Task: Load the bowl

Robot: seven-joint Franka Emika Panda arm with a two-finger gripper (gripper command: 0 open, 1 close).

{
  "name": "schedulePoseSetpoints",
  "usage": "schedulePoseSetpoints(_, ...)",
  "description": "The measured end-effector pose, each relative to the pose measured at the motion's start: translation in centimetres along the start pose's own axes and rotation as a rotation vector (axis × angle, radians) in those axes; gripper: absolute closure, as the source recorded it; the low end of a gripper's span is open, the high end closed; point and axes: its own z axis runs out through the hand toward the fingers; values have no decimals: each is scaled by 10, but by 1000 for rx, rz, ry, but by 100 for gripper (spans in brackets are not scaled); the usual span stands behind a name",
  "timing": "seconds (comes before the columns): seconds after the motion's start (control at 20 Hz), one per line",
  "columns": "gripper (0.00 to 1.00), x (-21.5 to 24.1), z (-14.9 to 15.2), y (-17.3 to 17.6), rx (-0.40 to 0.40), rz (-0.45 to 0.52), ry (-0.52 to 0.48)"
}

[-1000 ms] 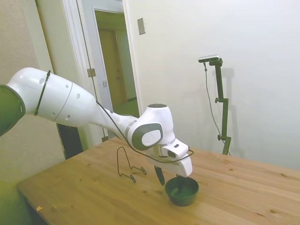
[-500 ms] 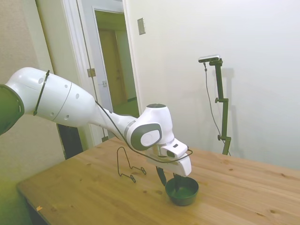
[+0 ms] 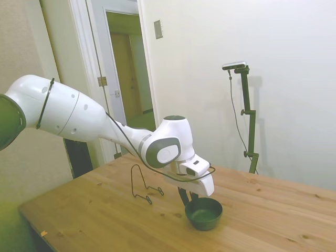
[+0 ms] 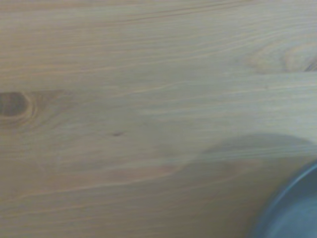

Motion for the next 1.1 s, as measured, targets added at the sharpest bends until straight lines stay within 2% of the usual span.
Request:
schedulePoseSetpoints(0.55, 100, -1, -12, -4, 38, 22, -3)
schedulePoseSetpoints(0.8, 100, -24, -43, -14, 119, 20, -82)
schedulePoseSetpoints(1.0, 100, -38, -78, -11, 165, 19, -102)
schedulePoseSetpoints(1.1, 100, -47, -95, -11, 218, 14, -147)
